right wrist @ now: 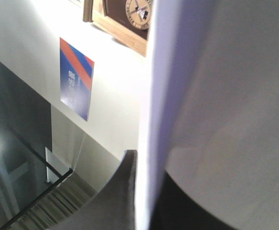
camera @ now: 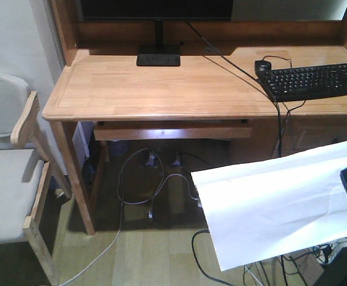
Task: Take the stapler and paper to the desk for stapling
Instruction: 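Approach the desk and stop in front of the monitor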
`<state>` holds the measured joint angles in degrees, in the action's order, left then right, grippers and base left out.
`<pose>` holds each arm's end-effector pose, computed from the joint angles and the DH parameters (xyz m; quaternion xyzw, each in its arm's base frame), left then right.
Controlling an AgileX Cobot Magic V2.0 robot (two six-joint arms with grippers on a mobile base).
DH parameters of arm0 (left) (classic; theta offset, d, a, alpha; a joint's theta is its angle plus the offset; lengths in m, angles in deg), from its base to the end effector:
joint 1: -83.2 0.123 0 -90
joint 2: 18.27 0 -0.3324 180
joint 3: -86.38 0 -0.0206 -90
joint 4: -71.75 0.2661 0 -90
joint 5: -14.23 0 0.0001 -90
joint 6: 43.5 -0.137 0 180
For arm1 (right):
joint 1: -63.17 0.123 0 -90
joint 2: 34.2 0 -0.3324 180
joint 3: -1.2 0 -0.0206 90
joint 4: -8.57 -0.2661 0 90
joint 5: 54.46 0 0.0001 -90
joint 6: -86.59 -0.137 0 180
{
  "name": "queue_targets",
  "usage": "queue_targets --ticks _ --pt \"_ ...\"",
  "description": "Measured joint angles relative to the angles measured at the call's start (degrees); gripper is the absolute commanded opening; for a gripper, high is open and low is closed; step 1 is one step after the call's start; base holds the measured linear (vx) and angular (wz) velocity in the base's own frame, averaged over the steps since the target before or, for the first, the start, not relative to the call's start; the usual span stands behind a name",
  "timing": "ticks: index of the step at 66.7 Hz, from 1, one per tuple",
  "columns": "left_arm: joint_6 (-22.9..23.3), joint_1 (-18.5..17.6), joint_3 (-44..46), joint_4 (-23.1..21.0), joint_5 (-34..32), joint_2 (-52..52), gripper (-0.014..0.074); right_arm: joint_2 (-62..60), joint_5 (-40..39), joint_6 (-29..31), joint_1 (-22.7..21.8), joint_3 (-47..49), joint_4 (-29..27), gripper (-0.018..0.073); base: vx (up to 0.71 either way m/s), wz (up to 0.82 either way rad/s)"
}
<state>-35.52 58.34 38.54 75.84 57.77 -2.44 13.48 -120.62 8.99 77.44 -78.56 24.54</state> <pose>0.0394 -0.0108 0.3097 0.1242 0.7948 -0.1339 0.5787 0.1052 0.0623 0.2853 0.1475 0.5020 0.6237 0.5808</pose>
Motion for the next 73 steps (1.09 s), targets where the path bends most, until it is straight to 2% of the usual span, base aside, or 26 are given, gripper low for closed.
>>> queue_targets --ticks 73 --pt "0.0 0.0 0.0 0.0 0.0 0.0 -0.0006 0.0 0.0 0.0 0.0 0.0 0.0 -0.0009 0.20 -0.04"
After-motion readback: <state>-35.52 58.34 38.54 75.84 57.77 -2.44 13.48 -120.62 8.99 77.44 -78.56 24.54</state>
